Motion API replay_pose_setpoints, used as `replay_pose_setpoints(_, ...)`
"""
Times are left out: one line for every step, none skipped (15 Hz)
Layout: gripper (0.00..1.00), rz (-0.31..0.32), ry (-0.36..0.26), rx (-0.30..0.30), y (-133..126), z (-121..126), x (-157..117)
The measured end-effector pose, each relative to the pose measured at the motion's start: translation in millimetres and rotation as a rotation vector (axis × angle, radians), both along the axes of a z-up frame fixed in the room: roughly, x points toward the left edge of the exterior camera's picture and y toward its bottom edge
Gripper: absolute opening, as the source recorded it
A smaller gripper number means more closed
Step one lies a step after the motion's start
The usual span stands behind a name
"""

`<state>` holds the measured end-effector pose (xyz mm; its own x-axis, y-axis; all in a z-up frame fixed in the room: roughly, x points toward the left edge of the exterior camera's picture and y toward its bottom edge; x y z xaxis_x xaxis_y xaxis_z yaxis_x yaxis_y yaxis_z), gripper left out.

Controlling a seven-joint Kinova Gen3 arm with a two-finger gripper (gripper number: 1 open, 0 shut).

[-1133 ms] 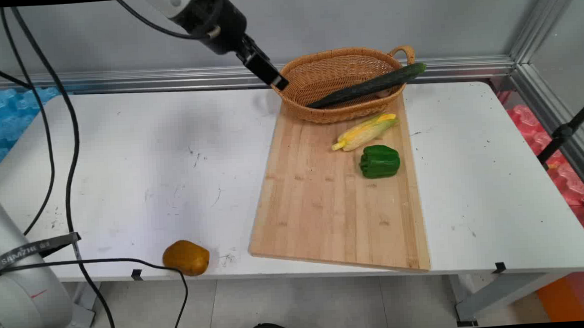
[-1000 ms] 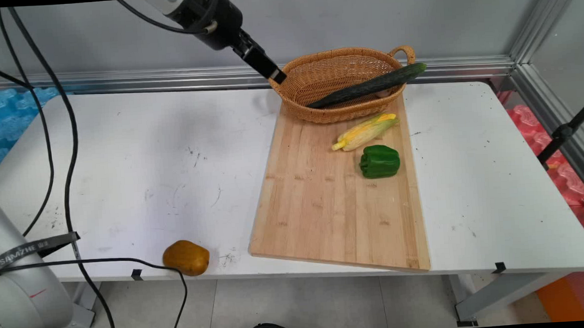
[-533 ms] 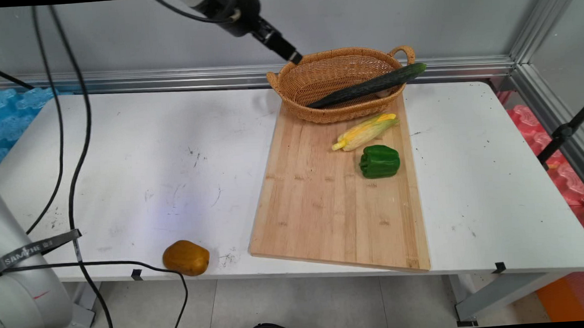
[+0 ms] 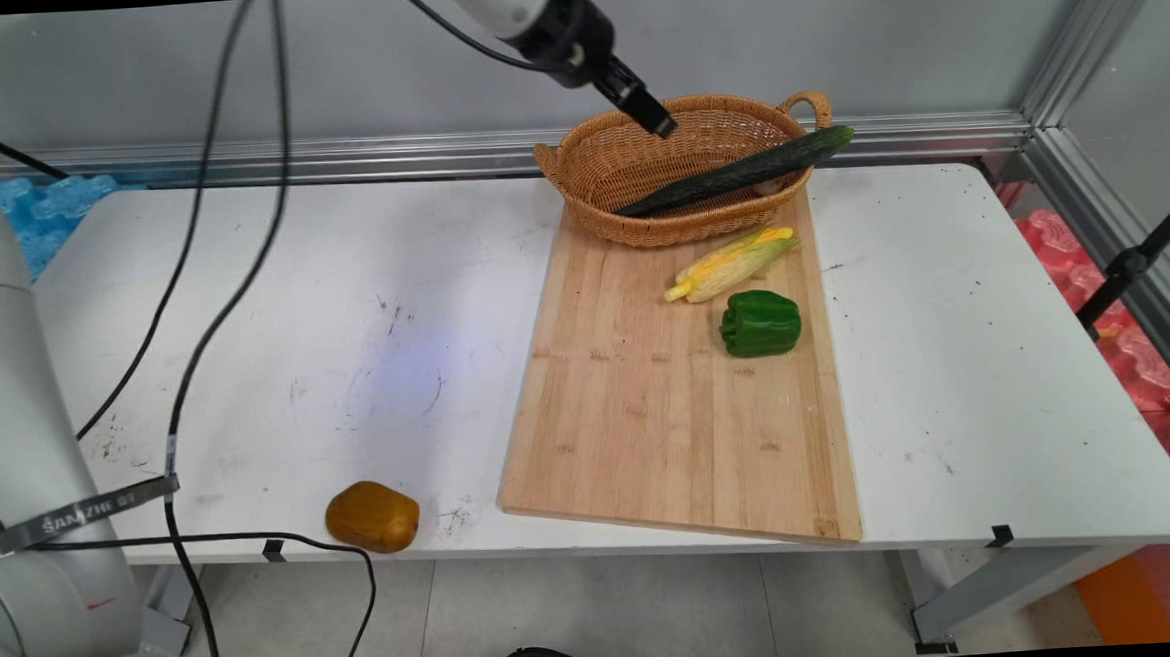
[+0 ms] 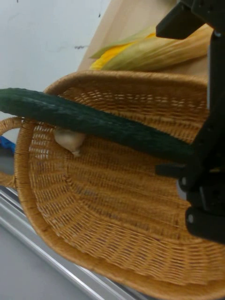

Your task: Pick up the cucumber from the vegetable basket

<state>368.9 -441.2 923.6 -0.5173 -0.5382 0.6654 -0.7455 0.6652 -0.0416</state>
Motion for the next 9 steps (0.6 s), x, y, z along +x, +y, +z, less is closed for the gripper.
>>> replay_pose_setpoints(1.00,-0.012,-0.007,-0.001,-10,-8,-7)
replay_pose_setpoints(1.00,-0.025,-0.016,-0.002,-21,-18,-14)
replay_pose_setpoints(1.00,-0.034,-0.023,-0.003,-29,-25,-20)
replay_pose_setpoints(1.00,-0.043,-0.030,-0.004,-39,-33,-26)
replay_pose_setpoints(1.00,-0.055,-0.040,-0.003,-48,-43,-33)
replay_pose_setpoints(1.00,-0.065,-0.049,-0.002,-55,-50,-38)
replay_pose_setpoints(1.00,-0.078,-0.060,-0.002,-64,-59,-43)
replay_pose_setpoints(1.00,-0.088,-0.070,0.000,-71,-67,-48)
replay_pose_setpoints(1.00,-0.103,-0.082,0.001,-79,-77,-53)
